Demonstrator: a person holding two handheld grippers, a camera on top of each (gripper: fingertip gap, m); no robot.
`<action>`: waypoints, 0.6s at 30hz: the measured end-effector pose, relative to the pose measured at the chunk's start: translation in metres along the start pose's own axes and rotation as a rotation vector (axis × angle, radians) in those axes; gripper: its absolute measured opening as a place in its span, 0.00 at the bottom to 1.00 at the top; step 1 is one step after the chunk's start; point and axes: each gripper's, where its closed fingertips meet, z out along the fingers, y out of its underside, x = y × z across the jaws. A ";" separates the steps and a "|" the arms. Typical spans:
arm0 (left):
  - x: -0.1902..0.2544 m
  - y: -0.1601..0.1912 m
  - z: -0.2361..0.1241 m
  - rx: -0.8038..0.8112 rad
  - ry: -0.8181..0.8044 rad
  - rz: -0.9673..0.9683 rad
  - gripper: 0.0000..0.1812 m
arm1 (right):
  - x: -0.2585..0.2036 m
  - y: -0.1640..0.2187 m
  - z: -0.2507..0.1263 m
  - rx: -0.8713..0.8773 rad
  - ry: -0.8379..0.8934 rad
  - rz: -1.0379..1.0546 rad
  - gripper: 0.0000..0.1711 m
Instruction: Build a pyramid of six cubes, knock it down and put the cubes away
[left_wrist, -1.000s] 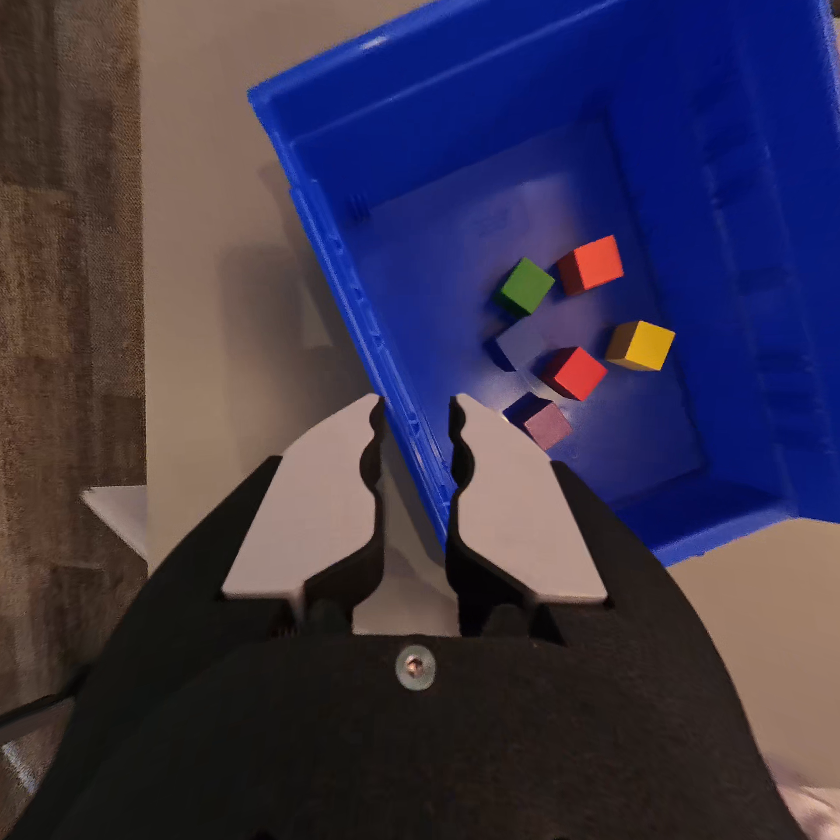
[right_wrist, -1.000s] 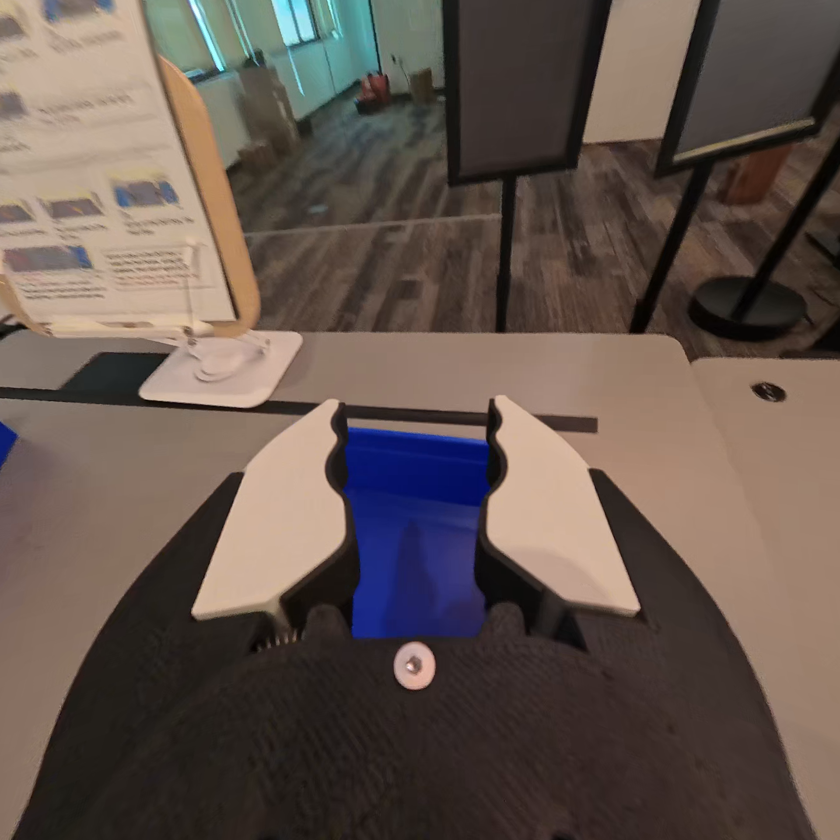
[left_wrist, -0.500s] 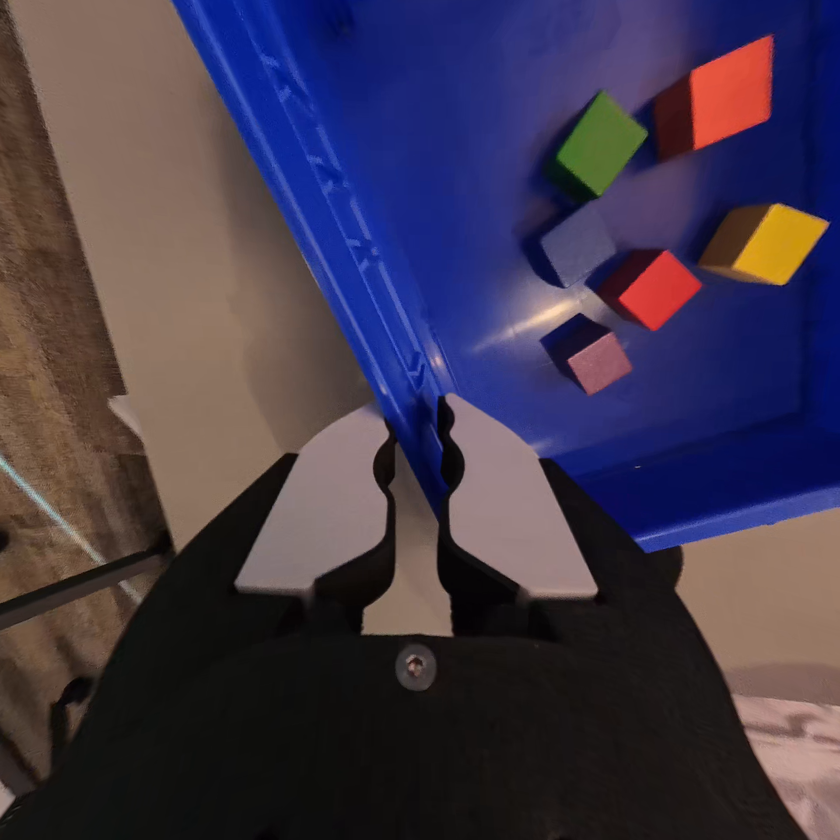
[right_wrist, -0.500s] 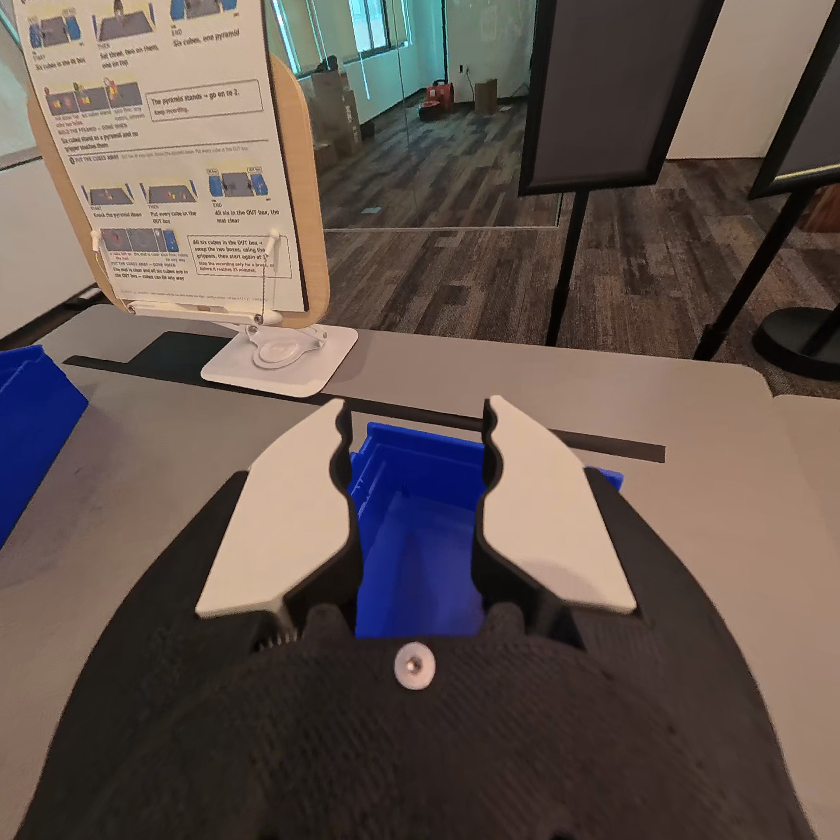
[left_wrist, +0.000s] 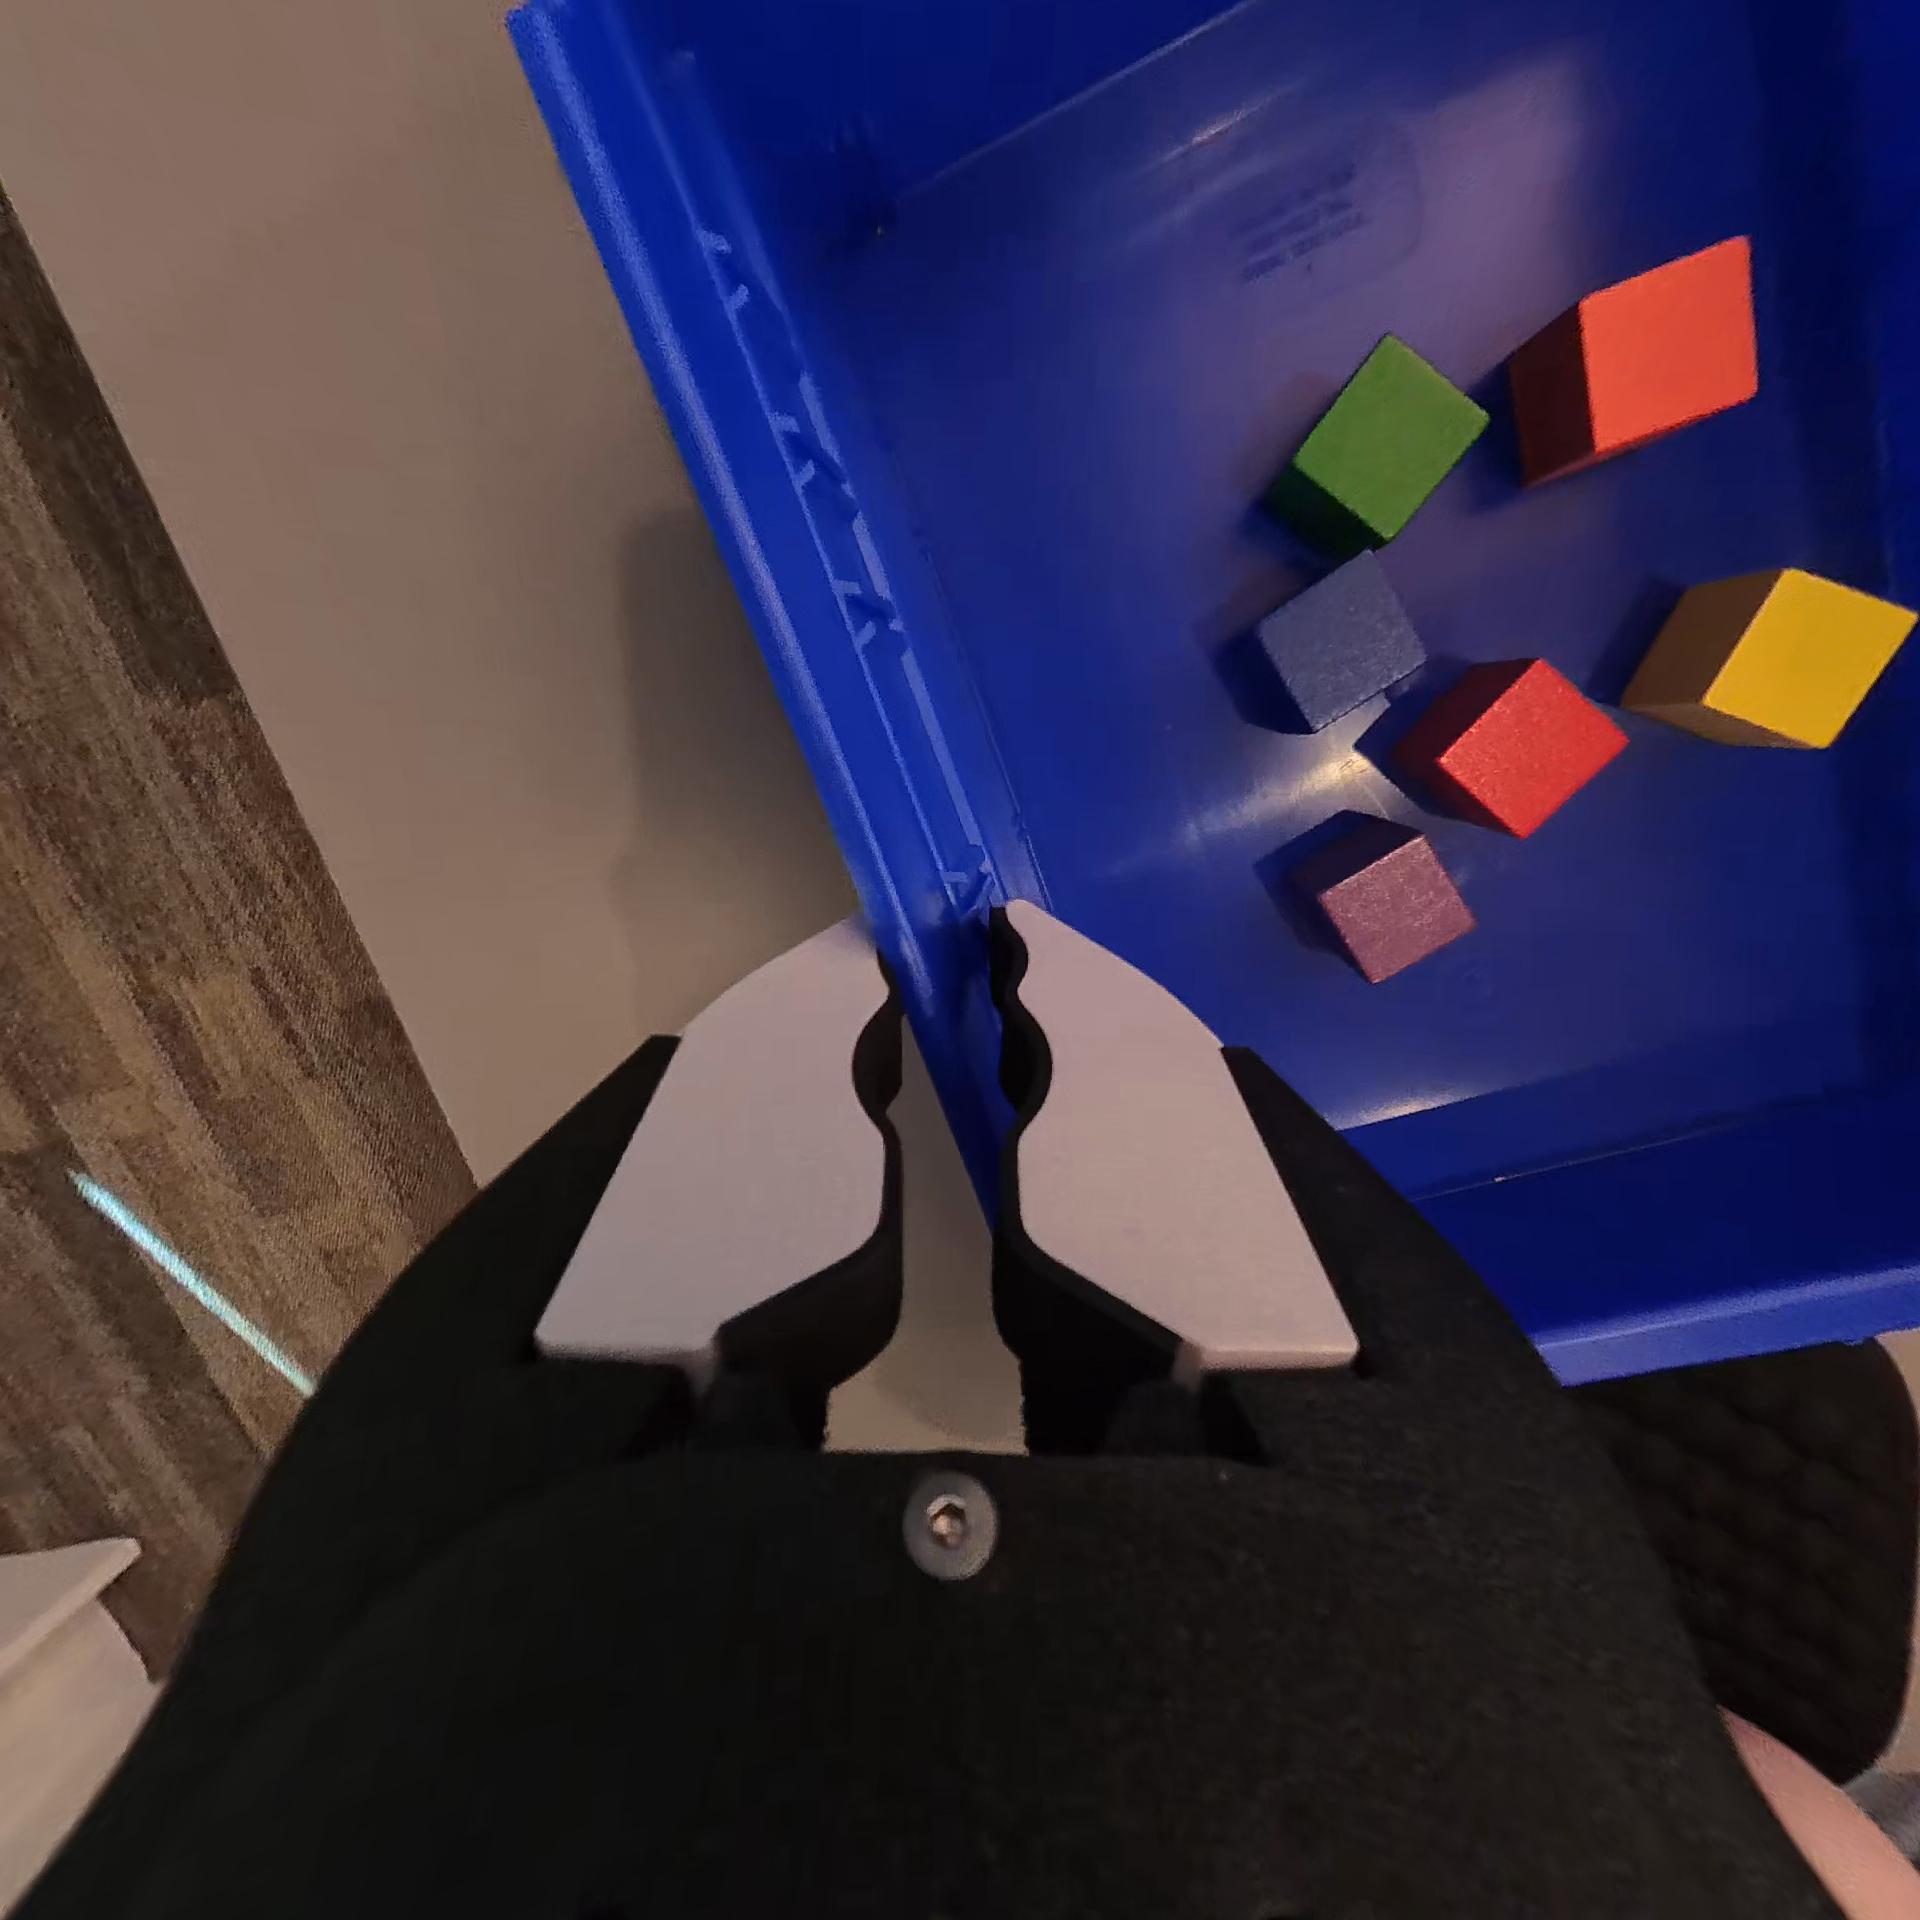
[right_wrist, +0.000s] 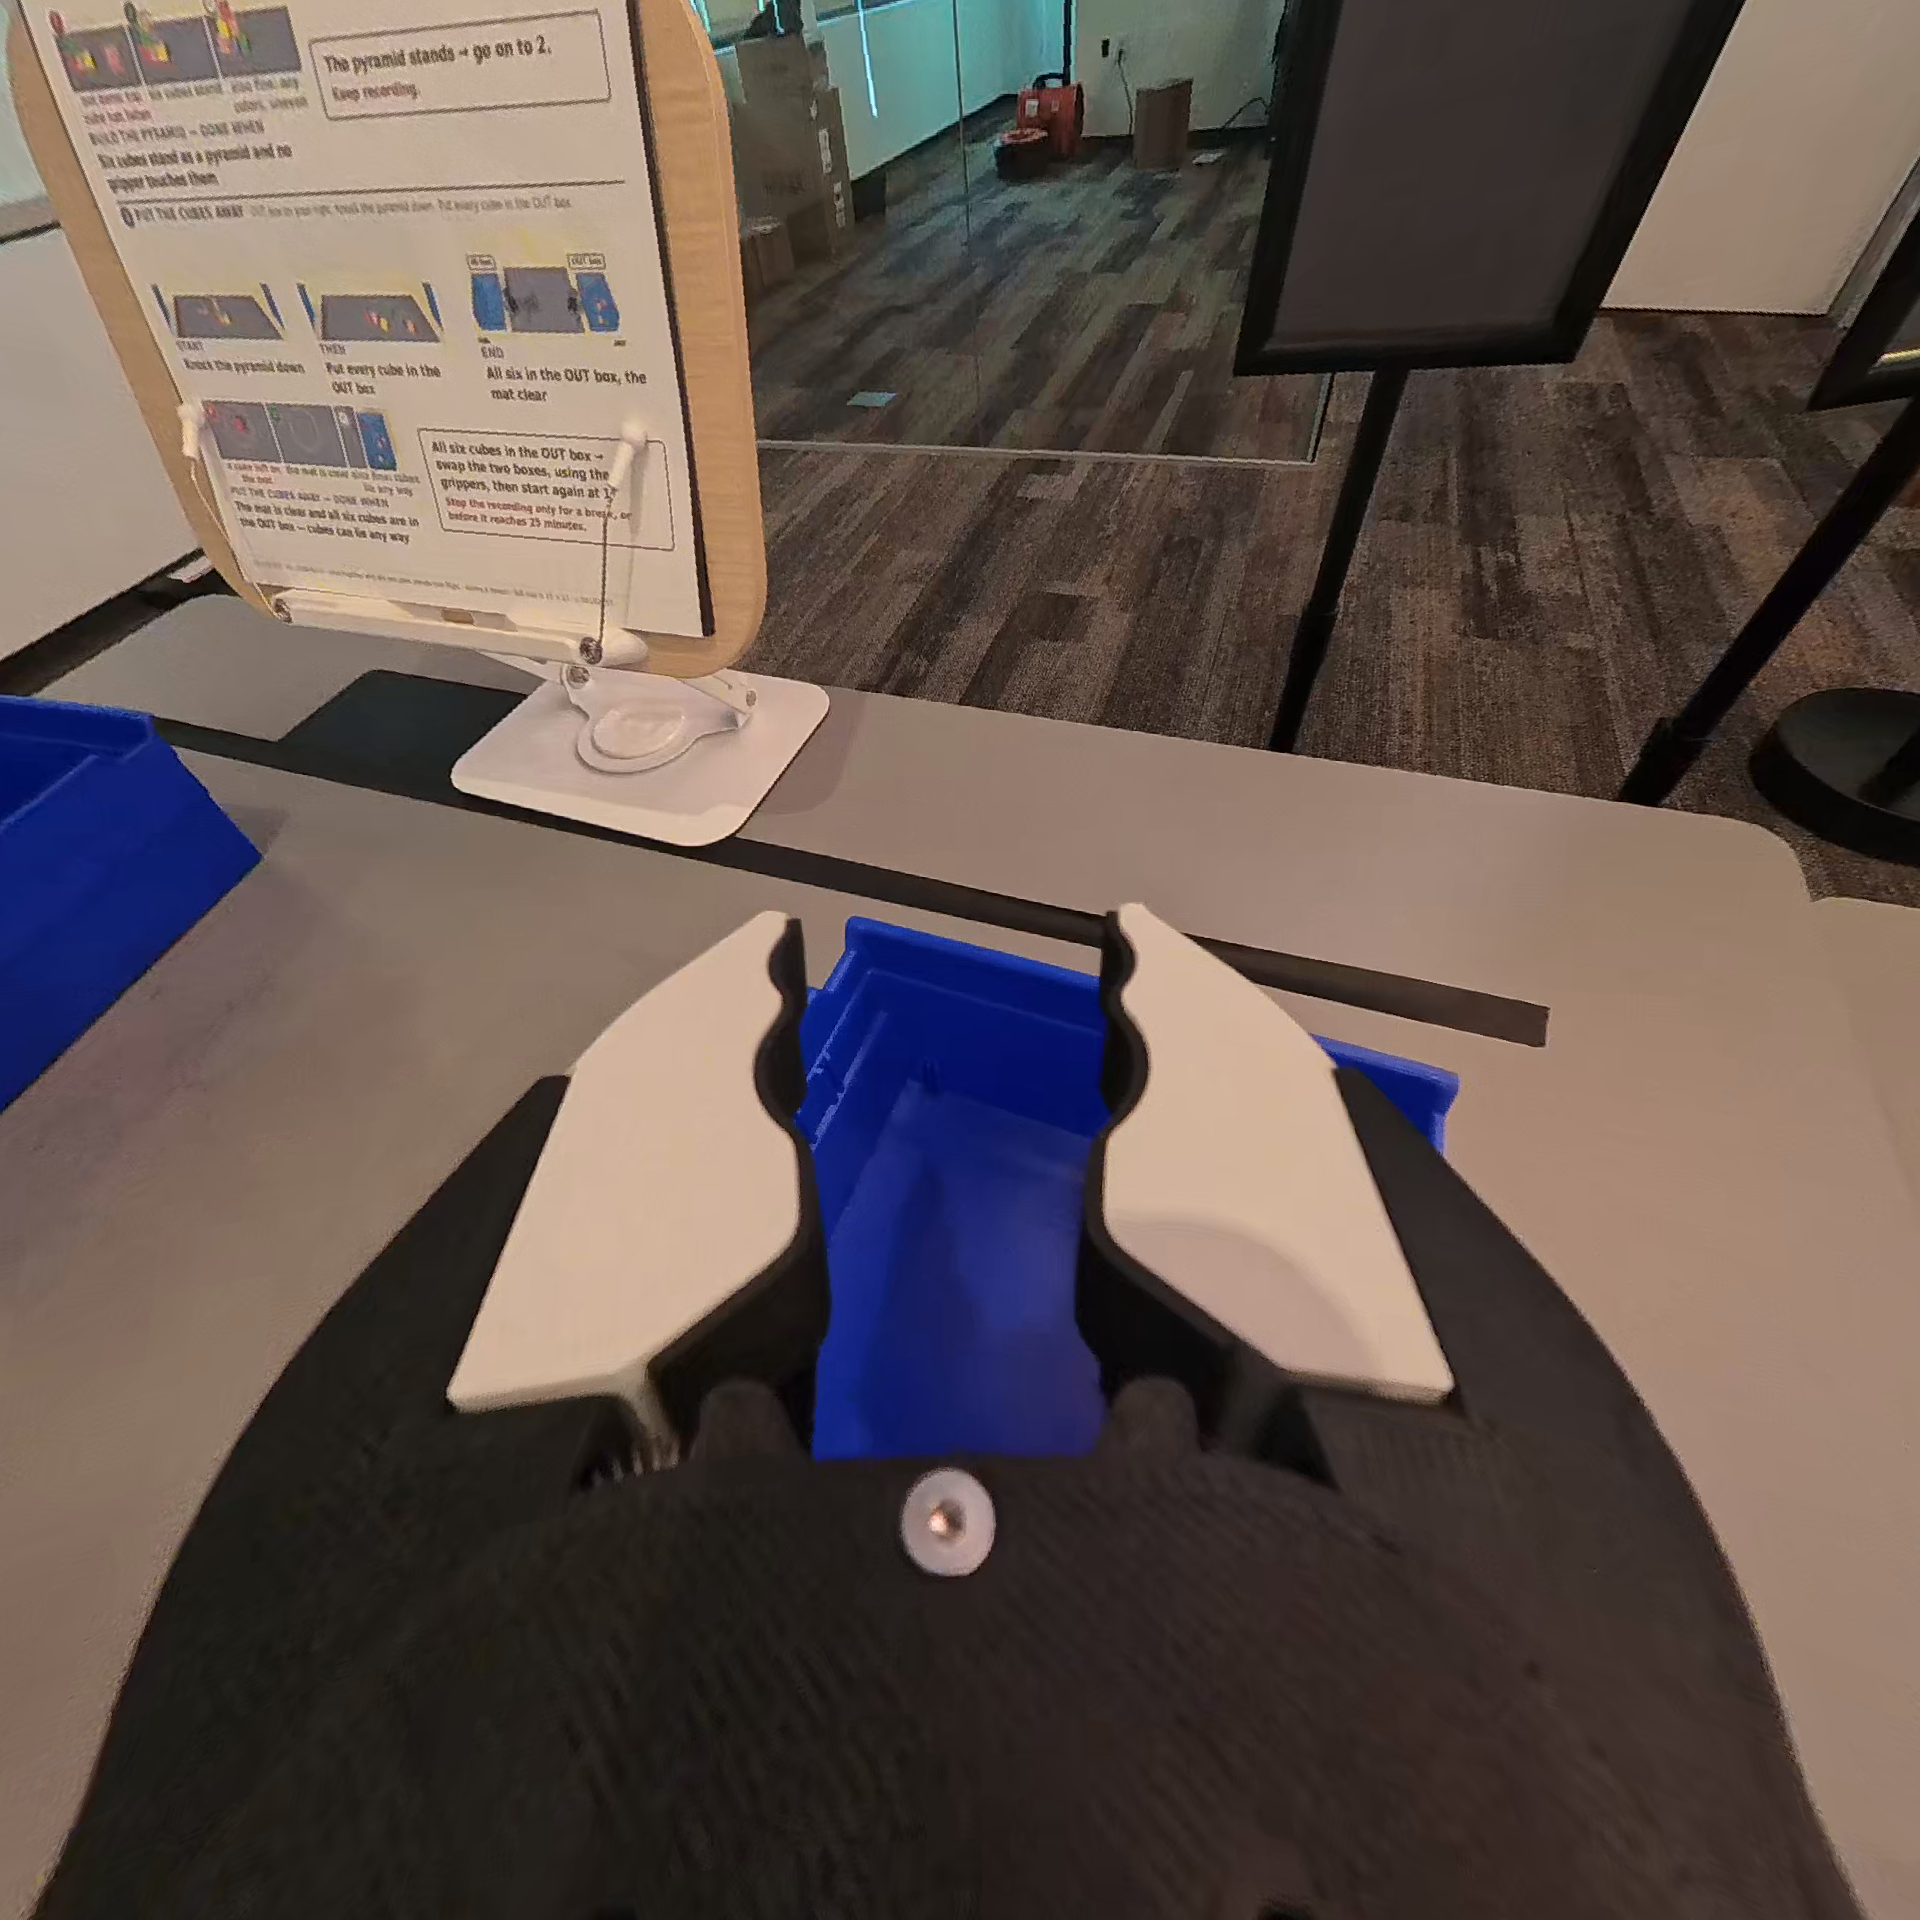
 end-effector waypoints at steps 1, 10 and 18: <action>-0.002 -0.002 0.001 0.018 0.008 0.012 0.07 | -0.001 0.001 0.001 0.000 -0.005 0.003 0.33; -0.014 -0.021 -0.007 0.248 0.037 0.051 0.12 | -0.005 0.012 0.015 -0.035 -0.015 0.003 0.33; -0.024 -0.075 -0.159 0.765 -0.400 -0.013 0.24 | -0.014 -0.026 0.003 0.187 0.054 -0.122 0.34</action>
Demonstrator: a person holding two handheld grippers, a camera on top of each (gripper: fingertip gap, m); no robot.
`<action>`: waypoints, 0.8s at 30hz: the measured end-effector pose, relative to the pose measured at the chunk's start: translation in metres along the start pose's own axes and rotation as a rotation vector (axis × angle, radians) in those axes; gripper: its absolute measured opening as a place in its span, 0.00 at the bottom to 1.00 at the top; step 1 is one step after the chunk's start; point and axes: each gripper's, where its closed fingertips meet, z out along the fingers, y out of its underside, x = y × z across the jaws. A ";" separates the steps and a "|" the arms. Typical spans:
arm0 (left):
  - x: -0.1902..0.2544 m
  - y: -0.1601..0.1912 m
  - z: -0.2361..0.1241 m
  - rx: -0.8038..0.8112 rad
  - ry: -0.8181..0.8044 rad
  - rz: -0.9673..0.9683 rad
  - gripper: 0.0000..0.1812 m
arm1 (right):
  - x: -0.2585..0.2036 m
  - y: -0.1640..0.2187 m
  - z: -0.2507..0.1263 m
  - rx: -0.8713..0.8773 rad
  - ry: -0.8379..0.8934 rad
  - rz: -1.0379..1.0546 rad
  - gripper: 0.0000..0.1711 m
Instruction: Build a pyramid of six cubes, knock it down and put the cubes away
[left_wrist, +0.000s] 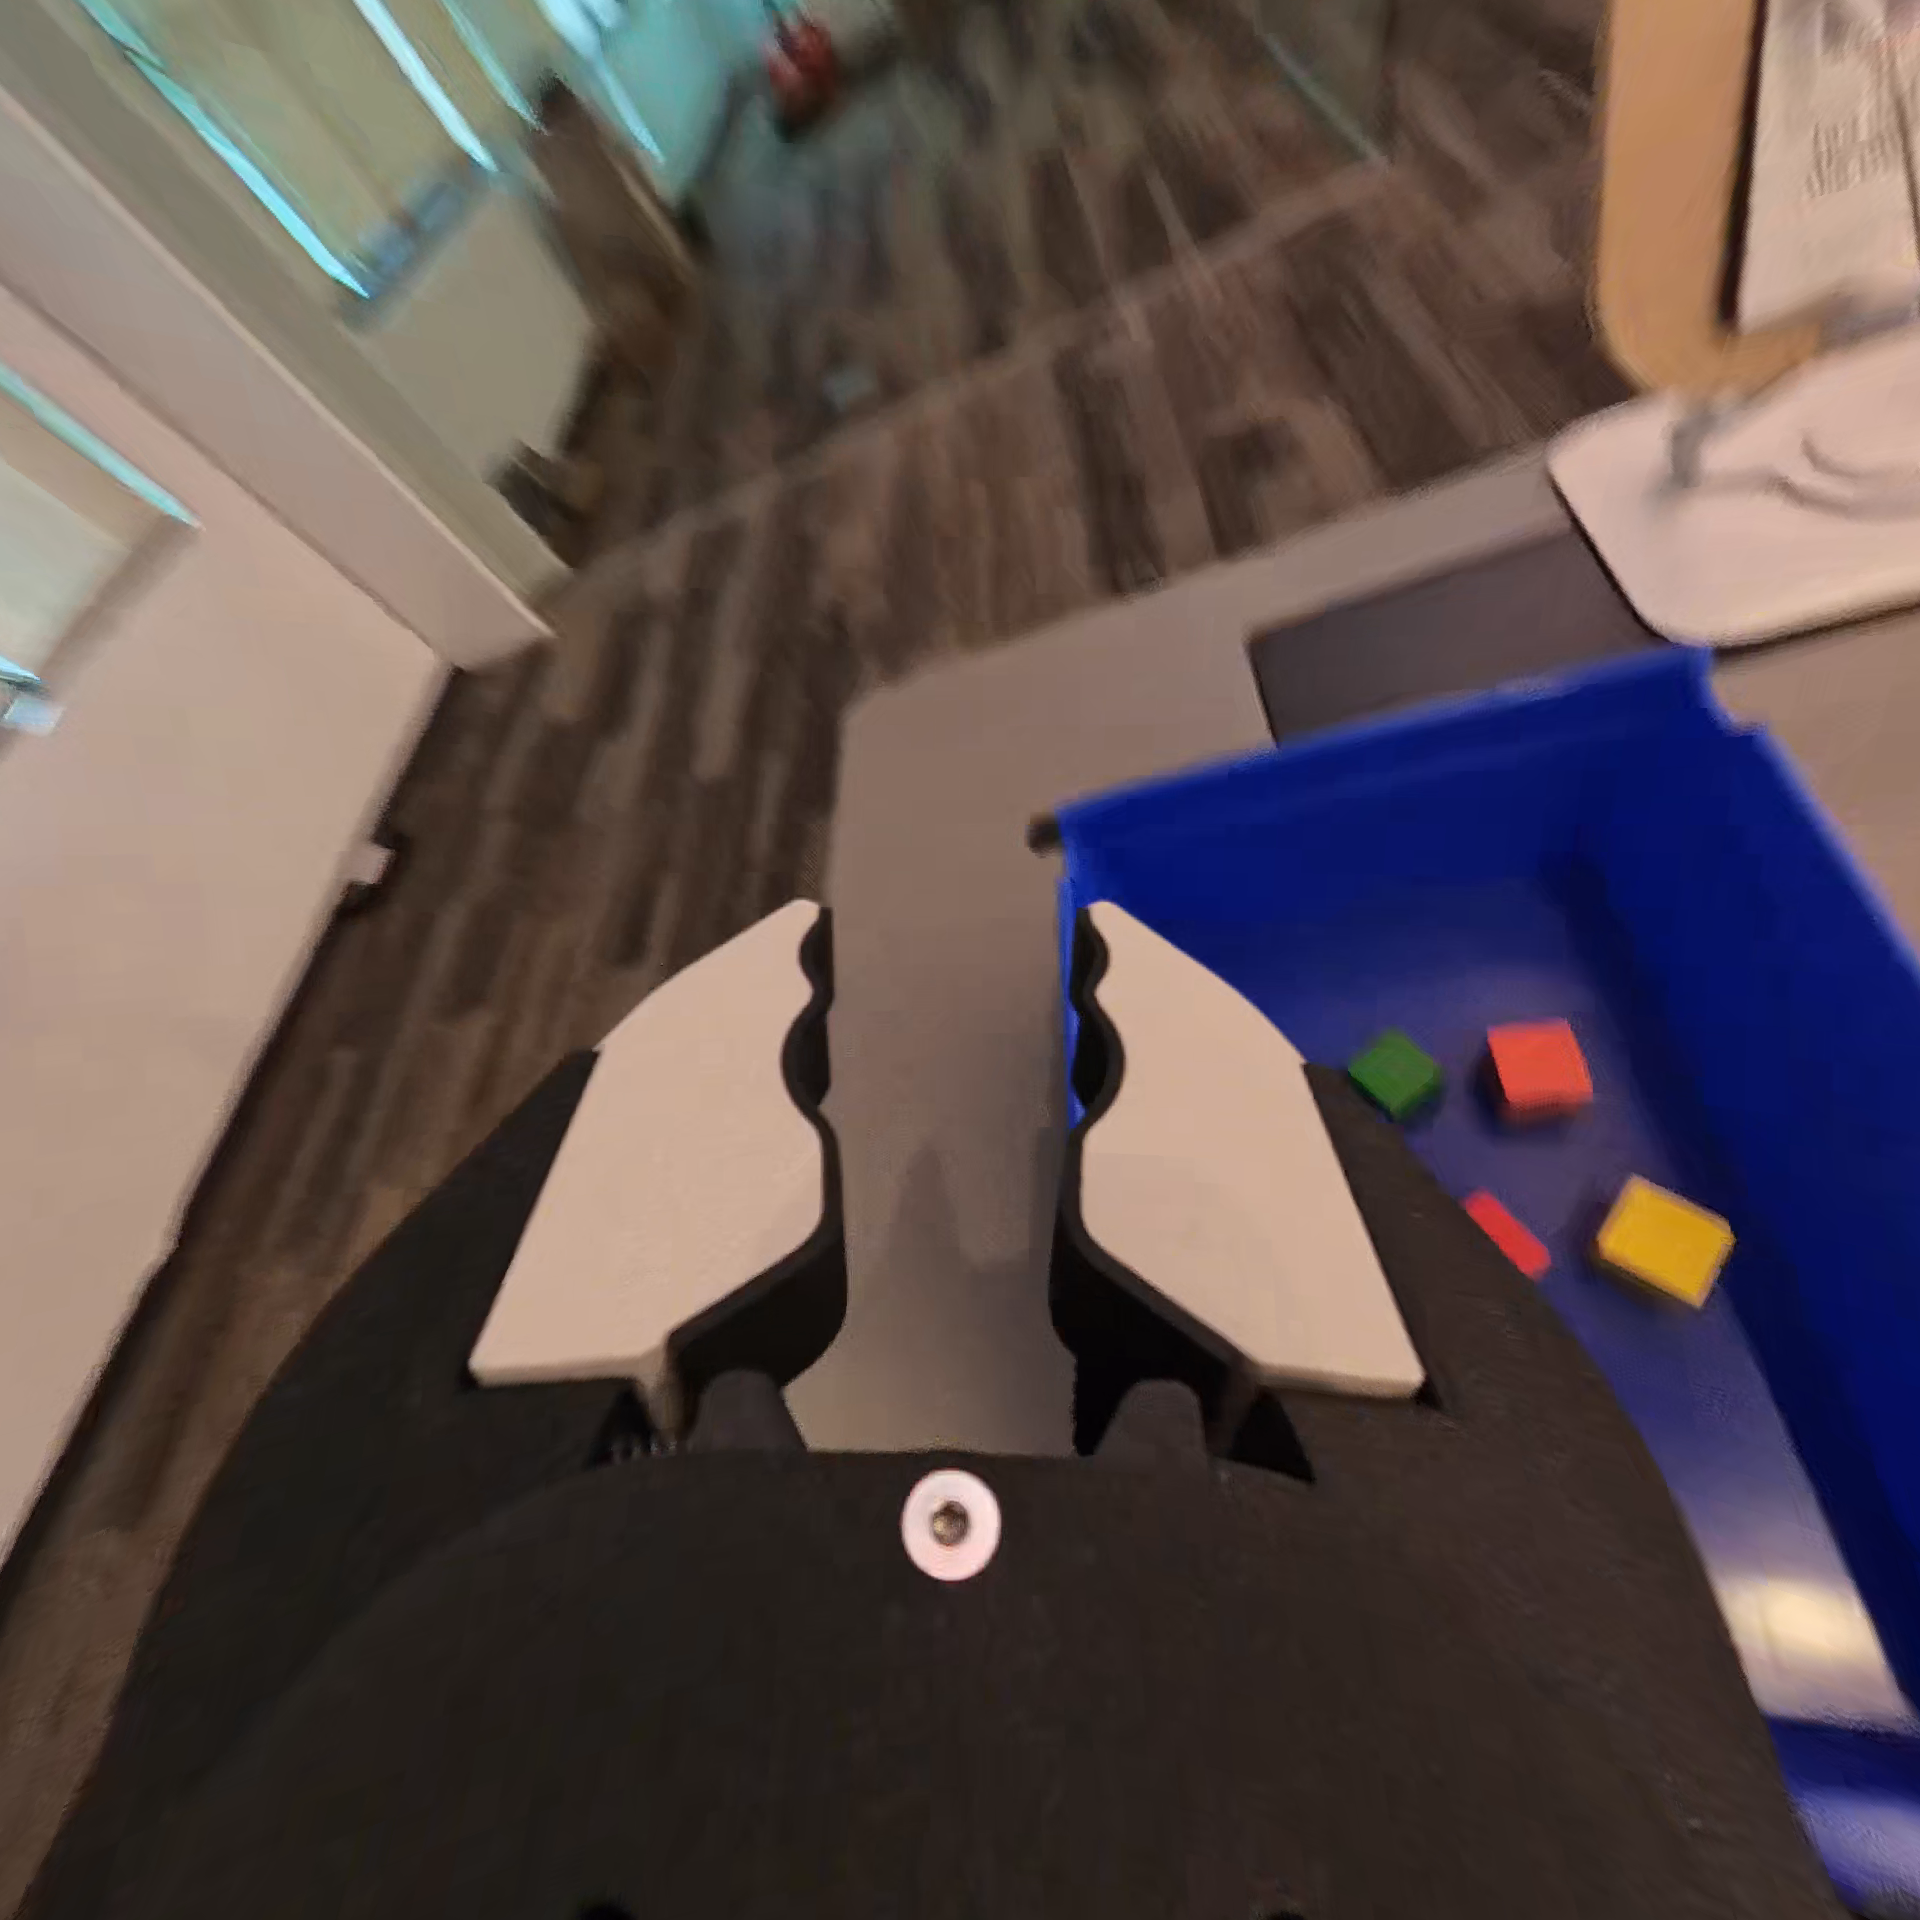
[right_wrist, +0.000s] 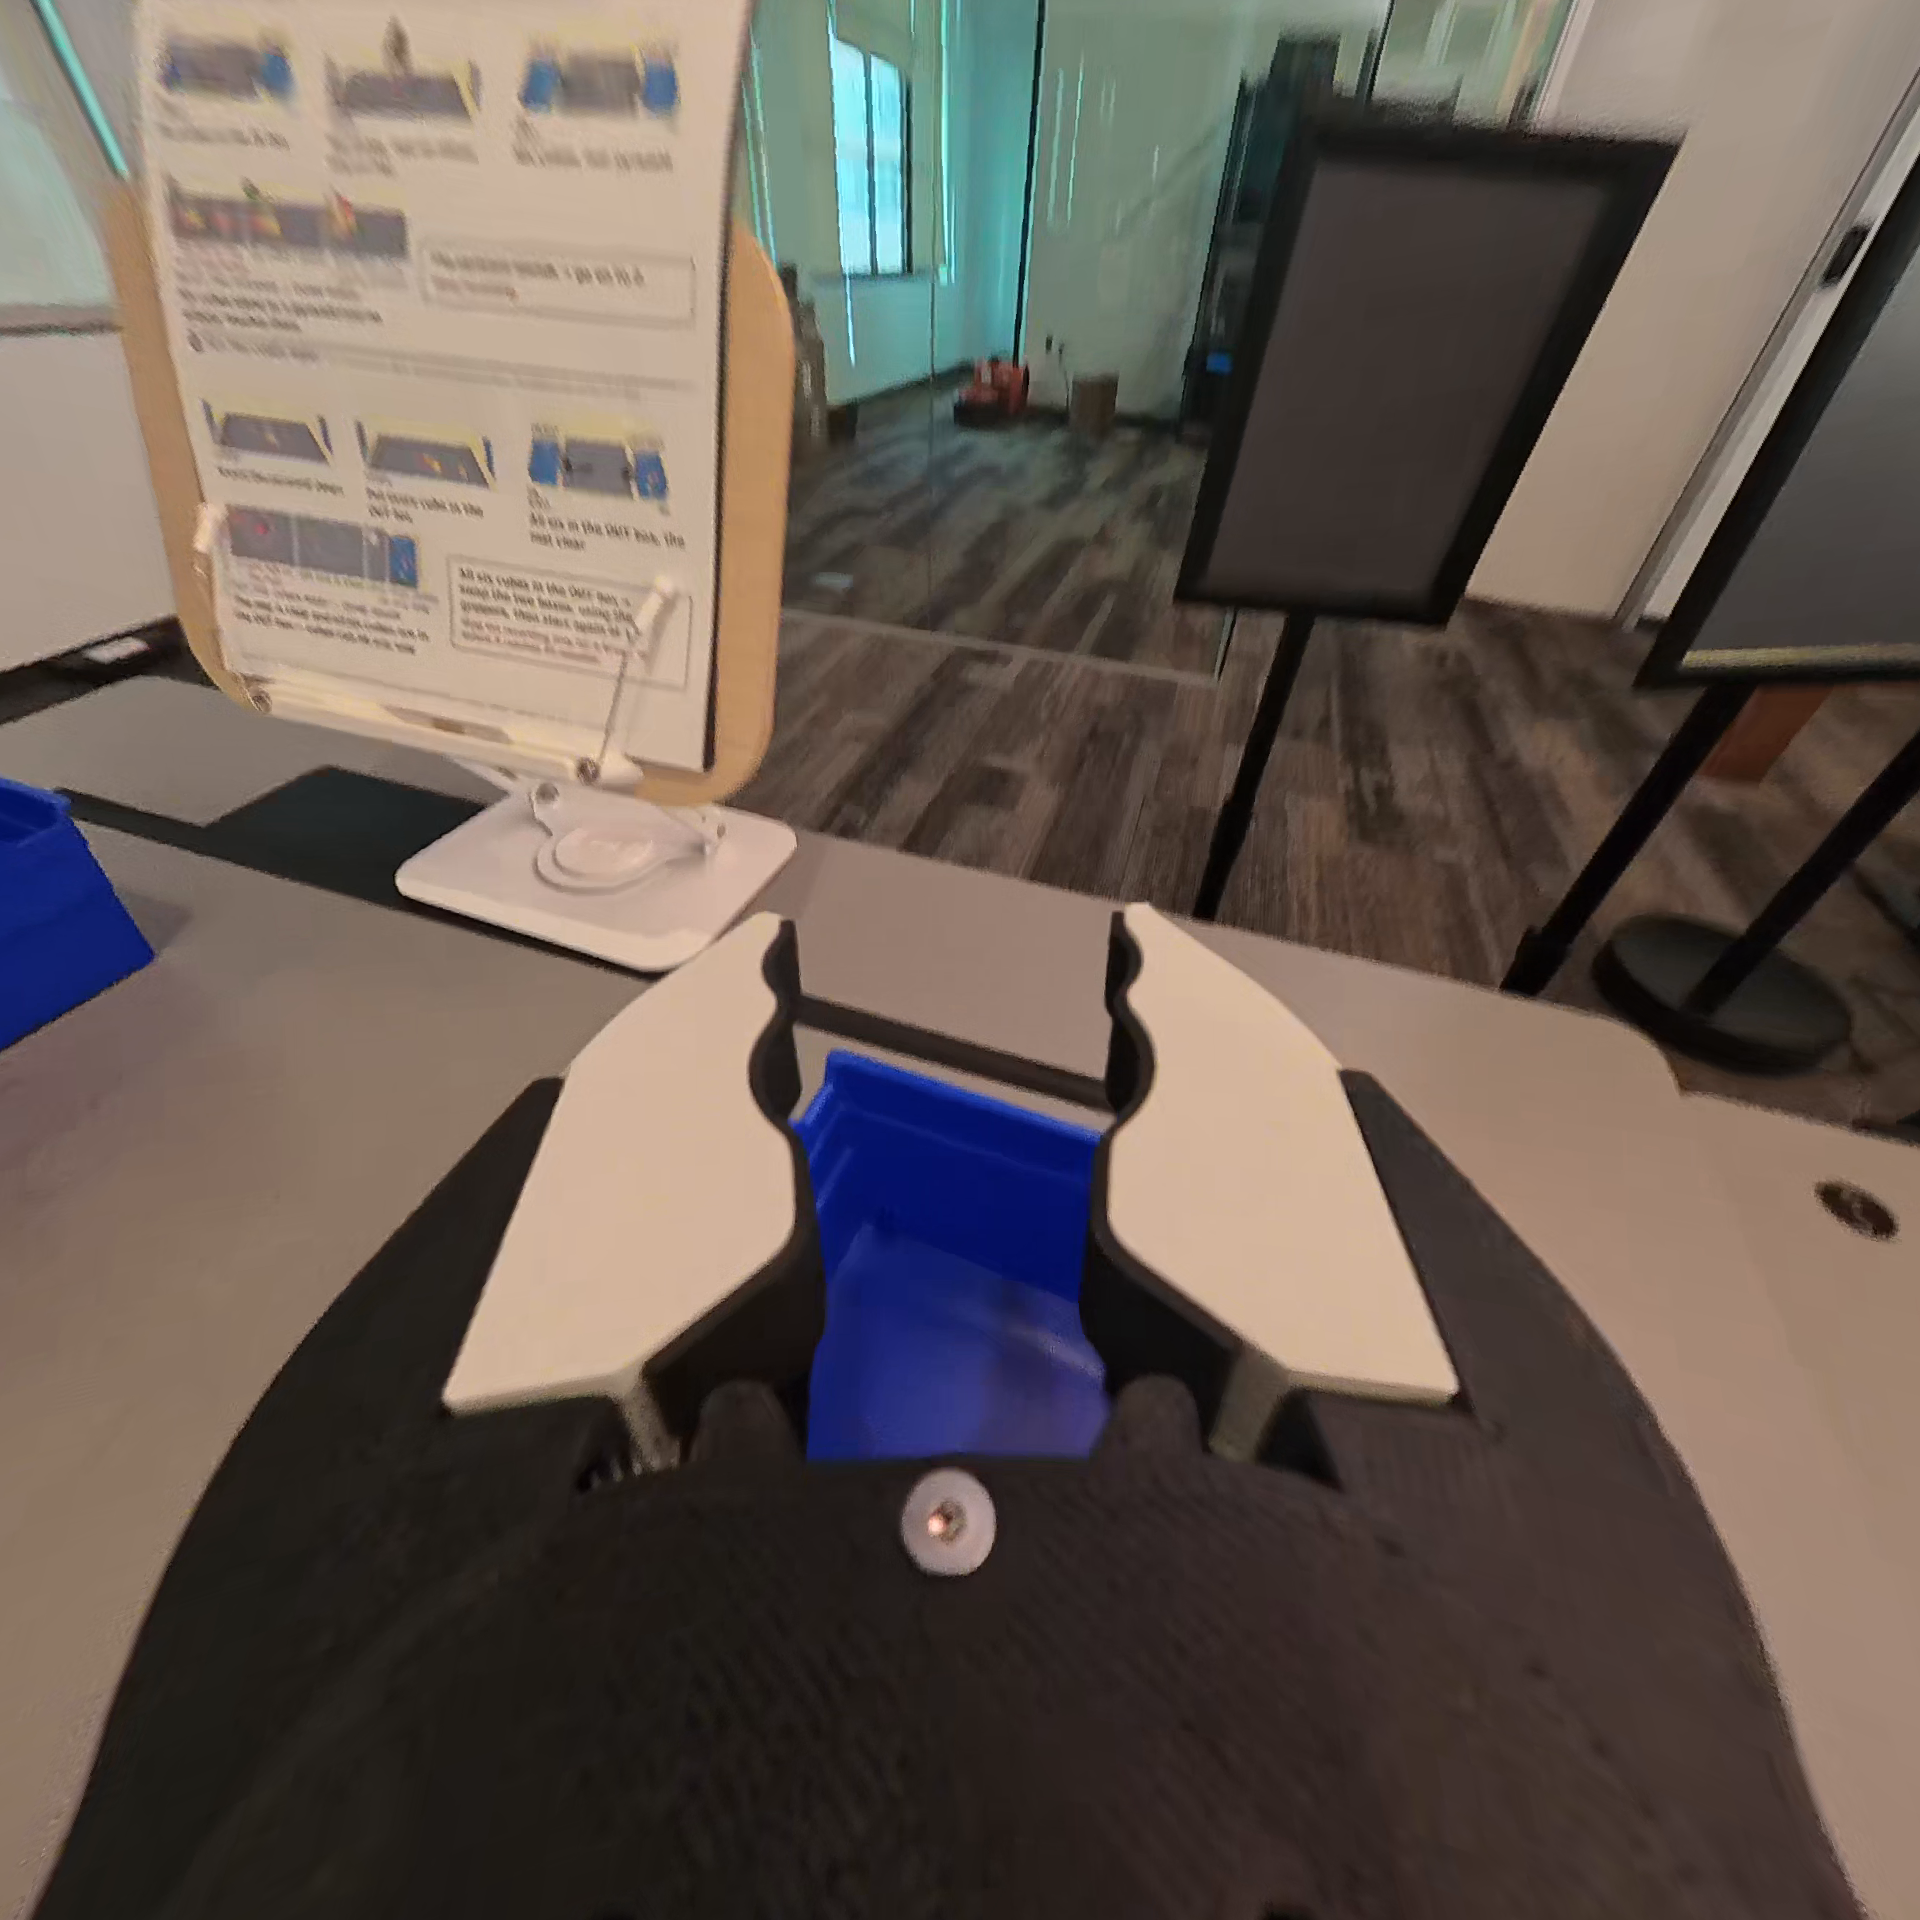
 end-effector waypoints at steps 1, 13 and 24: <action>-0.004 -0.016 -0.011 0.058 -0.077 -0.001 0.26 | -0.004 -0.008 -0.002 0.050 -0.009 -0.017 0.35; 0.041 -0.101 -0.075 0.482 -0.337 -0.051 0.48 | -0.002 -0.048 -0.049 0.357 0.067 -0.124 0.45; 0.077 -0.098 -0.056 0.464 -0.158 0.034 0.31 | -0.007 -0.047 -0.047 0.369 0.061 -0.186 0.26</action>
